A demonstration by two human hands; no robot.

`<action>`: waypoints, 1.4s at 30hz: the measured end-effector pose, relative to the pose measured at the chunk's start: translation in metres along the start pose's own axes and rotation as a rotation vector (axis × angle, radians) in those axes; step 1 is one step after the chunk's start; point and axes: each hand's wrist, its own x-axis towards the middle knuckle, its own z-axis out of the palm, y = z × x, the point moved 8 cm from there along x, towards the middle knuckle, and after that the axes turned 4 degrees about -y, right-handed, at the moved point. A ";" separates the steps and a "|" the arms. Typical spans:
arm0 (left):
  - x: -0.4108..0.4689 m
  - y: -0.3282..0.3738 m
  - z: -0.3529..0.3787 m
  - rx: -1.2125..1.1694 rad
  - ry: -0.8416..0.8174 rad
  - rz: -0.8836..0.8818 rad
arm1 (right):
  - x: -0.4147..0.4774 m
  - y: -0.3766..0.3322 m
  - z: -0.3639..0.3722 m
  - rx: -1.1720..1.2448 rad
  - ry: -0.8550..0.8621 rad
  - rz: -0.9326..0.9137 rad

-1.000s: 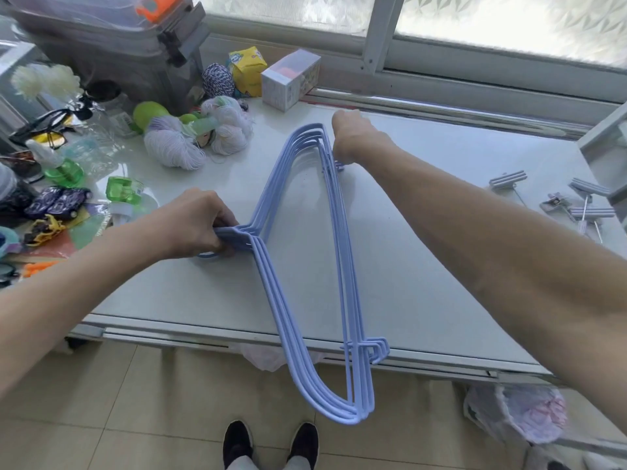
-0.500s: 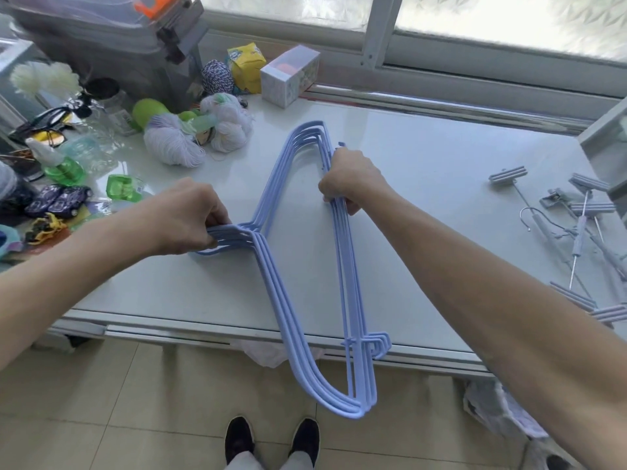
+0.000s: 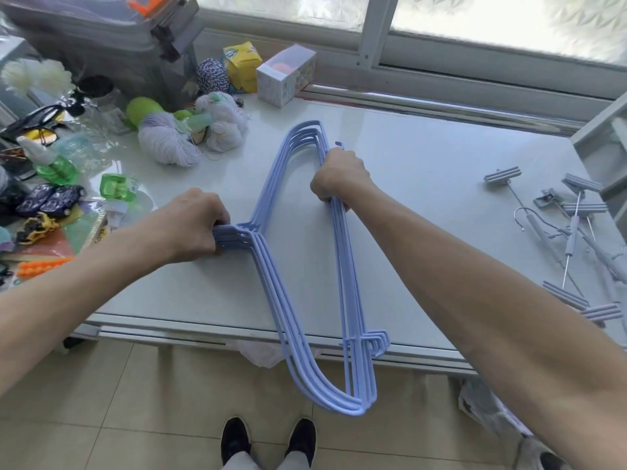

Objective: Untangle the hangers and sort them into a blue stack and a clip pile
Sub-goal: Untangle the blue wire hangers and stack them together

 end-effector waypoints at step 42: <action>-0.002 0.007 0.000 -0.036 -0.032 0.159 | -0.134 0.106 -0.041 0.066 0.139 0.231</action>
